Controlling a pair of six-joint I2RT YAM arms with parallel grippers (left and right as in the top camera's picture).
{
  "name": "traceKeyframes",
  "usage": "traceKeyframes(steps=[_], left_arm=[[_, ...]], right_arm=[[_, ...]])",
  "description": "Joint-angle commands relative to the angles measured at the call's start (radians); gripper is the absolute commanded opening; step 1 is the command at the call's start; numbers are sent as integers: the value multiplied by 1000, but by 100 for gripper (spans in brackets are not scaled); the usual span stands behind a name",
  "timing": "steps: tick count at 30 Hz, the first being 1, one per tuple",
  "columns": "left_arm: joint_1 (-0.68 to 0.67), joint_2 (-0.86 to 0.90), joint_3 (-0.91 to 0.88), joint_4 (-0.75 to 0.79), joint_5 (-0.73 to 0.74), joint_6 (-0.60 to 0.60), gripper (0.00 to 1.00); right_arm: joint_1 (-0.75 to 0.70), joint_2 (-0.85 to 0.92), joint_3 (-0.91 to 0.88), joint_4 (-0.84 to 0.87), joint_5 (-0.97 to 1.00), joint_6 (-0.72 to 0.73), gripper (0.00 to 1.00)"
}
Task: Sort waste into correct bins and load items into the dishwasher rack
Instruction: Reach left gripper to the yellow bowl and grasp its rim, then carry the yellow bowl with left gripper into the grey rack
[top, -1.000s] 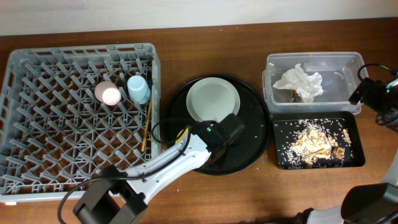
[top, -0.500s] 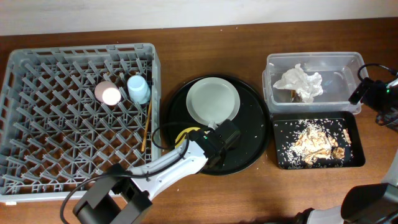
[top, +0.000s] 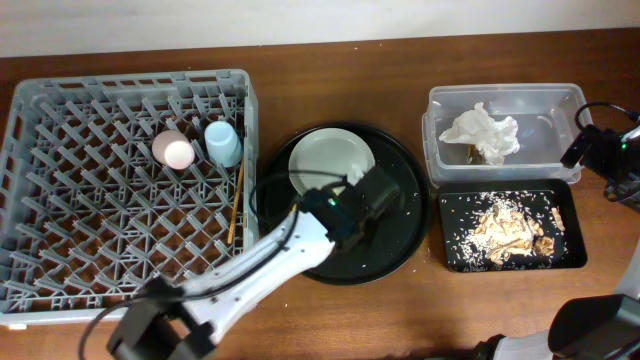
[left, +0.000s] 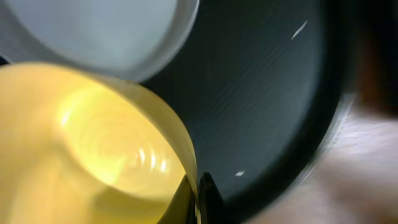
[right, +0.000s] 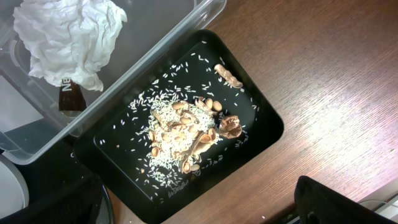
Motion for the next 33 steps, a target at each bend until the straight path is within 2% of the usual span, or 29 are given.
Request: traceKeyframes(steps=[1, 6, 14, 17, 24, 27, 29, 33], left_arm=[[56, -94, 159, -86, 34, 55, 1], [187, -129, 302, -221, 224, 146, 0], [556, -147, 333, -354, 816, 380, 0], [671, -147, 333, -418, 945, 480, 0], [919, -147, 313, -576, 1089, 704, 0], [985, -147, 248, -569, 1114, 710, 0], [1020, -147, 179, -563, 1188, 763, 0], [1116, -142, 10, -484, 1260, 780, 0]], right_arm=[[-4, -4, 10, -3, 8, 1, 99], [-4, -4, 10, -3, 8, 1, 99], [-4, -4, 10, -3, 8, 1, 99], [-4, -4, 10, -3, 8, 1, 99], [-4, -4, 9, -3, 8, 1, 99], [-4, -4, 10, -3, 8, 1, 99], [-4, -4, 10, -3, 8, 1, 99], [-4, -4, 10, -3, 8, 1, 99]])
